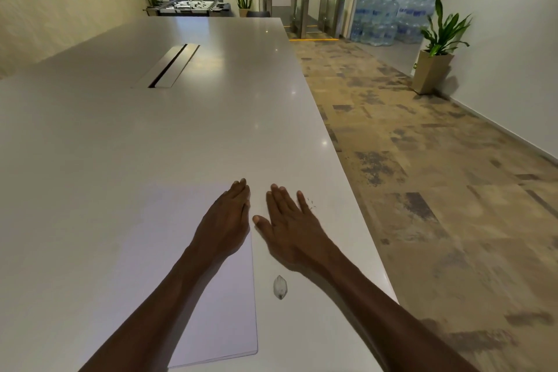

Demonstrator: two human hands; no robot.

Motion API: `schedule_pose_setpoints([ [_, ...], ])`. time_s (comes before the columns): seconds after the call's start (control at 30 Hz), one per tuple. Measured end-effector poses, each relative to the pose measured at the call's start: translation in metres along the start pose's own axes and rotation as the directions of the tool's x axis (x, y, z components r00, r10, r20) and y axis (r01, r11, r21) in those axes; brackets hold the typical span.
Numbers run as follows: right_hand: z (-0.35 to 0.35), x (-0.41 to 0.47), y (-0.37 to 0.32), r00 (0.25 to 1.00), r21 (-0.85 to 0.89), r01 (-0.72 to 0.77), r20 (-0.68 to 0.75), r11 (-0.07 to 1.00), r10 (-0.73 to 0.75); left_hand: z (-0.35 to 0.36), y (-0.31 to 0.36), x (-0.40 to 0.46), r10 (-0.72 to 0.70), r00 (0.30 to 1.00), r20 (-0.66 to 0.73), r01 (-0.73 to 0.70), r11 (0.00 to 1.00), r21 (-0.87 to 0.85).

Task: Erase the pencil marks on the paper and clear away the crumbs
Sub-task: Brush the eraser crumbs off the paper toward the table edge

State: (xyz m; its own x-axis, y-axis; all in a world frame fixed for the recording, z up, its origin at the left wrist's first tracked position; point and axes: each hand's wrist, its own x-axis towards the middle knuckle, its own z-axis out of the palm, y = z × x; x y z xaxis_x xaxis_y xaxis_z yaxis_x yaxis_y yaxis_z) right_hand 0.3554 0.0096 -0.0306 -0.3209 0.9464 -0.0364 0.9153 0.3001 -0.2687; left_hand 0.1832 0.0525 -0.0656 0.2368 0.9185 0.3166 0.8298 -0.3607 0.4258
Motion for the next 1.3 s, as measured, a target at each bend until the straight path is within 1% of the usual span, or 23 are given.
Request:
schedule_pose_setpoints([
  [0.1,0.009,0.005,0.005,0.999,-0.034,-0.034,0.0,0.999,0.034,0.001,0.001,0.0,0.002,1.0,-0.004,-0.002,1.0,-0.011],
  [0.33,-0.004,-0.013,0.035,0.962,-0.061,-0.274,-0.001,0.96,0.274,0.001,0.001,0.002,-0.003,1.0,0.012,0.003,1.0,-0.006],
  [0.4,-0.008,-0.021,0.033,0.952,-0.037,-0.305,-0.023,0.952,0.304,0.001,0.001,0.001,0.0,1.0,0.007,0.0,1.0,-0.008],
  [0.43,-0.01,-0.024,0.03,0.956,-0.022,-0.291,-0.041,0.956,0.29,0.001,0.0,0.001,0.0,1.0,0.009,0.0,1.0,-0.005],
  [0.5,-0.012,-0.029,0.018,0.98,-0.017,-0.189,-0.066,0.982,0.188,0.002,-0.001,0.001,0.004,1.0,0.011,-0.004,1.0,0.006],
  [0.57,-0.01,-0.035,0.003,0.998,-0.023,-0.045,-0.036,0.999,0.044,0.003,-0.002,0.002,0.008,1.0,0.011,-0.008,1.0,0.022],
  [0.63,-0.004,-0.04,-0.003,0.999,-0.034,0.044,0.017,0.998,-0.044,0.003,-0.002,0.002,-0.003,1.0,0.01,0.002,1.0,0.021],
  [0.73,0.0,-0.038,0.01,0.997,-0.063,0.063,0.035,0.996,-0.061,0.001,0.0,0.001,-0.006,1.0,0.004,0.005,1.0,0.017],
  [1.0,-0.015,-0.026,0.061,0.998,-0.099,-0.047,0.033,0.994,0.05,-0.002,0.005,0.001,-0.018,0.999,0.033,0.018,1.0,0.006],
  [1.1,-0.018,-0.026,0.067,0.997,-0.1,-0.076,-0.017,0.992,0.075,-0.004,0.007,0.001,-0.016,0.999,0.032,0.015,1.0,0.008],
  [1.17,-0.019,-0.034,0.065,0.998,-0.068,-0.043,-0.04,0.997,0.041,-0.005,0.008,0.0,-0.011,0.999,0.034,0.01,1.0,0.009],
  [1.3,-0.013,-0.065,0.049,0.986,0.021,0.165,0.027,0.986,-0.165,-0.004,0.007,-0.001,-0.023,0.999,0.024,0.023,1.0,0.006],
])
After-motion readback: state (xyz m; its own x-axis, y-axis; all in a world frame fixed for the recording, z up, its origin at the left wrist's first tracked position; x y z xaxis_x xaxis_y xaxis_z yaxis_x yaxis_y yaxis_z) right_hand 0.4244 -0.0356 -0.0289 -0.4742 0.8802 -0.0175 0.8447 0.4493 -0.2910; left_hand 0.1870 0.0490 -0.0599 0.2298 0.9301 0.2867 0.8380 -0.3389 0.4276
